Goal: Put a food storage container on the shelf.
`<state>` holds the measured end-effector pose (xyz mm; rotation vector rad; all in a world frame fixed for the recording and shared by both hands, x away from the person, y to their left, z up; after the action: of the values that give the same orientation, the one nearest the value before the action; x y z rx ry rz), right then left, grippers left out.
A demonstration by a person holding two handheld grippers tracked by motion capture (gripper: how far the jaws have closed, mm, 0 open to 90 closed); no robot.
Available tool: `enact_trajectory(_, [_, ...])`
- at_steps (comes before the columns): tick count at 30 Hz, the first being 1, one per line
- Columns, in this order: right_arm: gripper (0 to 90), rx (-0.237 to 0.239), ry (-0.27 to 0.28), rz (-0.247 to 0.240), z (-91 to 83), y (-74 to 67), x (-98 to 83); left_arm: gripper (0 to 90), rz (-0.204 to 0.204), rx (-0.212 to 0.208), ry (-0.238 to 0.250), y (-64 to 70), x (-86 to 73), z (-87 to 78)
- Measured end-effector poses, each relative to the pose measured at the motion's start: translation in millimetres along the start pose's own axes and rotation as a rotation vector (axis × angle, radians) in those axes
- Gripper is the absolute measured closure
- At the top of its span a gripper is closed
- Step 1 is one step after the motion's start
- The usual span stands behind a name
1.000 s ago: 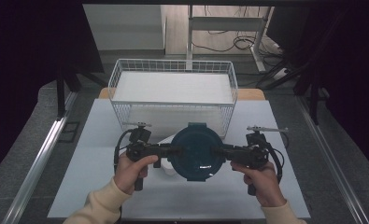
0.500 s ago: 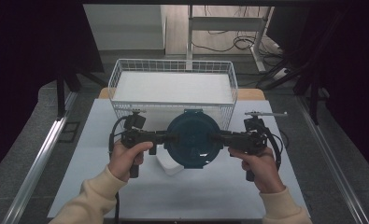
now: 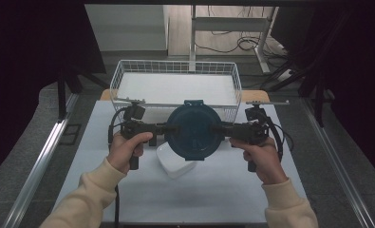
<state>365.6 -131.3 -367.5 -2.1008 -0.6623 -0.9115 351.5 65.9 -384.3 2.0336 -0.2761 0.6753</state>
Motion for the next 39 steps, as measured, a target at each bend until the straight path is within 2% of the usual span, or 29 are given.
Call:
enact_trajectory(14, [41.7,0.007,0.014,-0.027,8.7,-1.8,37.7,42.9,0.020,0.004,0.021,0.2,37.0,-14.7])
enact_trajectory(16, [41.7,0.005,0.017,-0.033,11.3,-2.2,45.9,42.9,0.016,0.000,0.023,-0.9,41.7,-16.4])
enact_trajectory(25, [41.8,0.006,0.008,-0.039,19.4,0.2,62.6,42.8,-0.007,-0.009,0.024,-8.0,59.9,-20.0])
enact_trajectory(39, [41.9,-0.002,0.007,-0.040,29.8,8.2,91.7,42.7,-0.021,-0.020,0.020,-15.5,91.5,-22.2])
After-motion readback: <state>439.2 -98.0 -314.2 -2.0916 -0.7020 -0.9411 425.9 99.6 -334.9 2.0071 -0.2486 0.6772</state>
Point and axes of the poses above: each handheld gripper's, and its own axes: z roughly forward along the jaws, x roughly out of its top, y roughly to its right, the point moved 8 cm from there along z, roughly forward along the jaws, and after that the axes turned 7 degrees about -z, right-handed, at the moved point
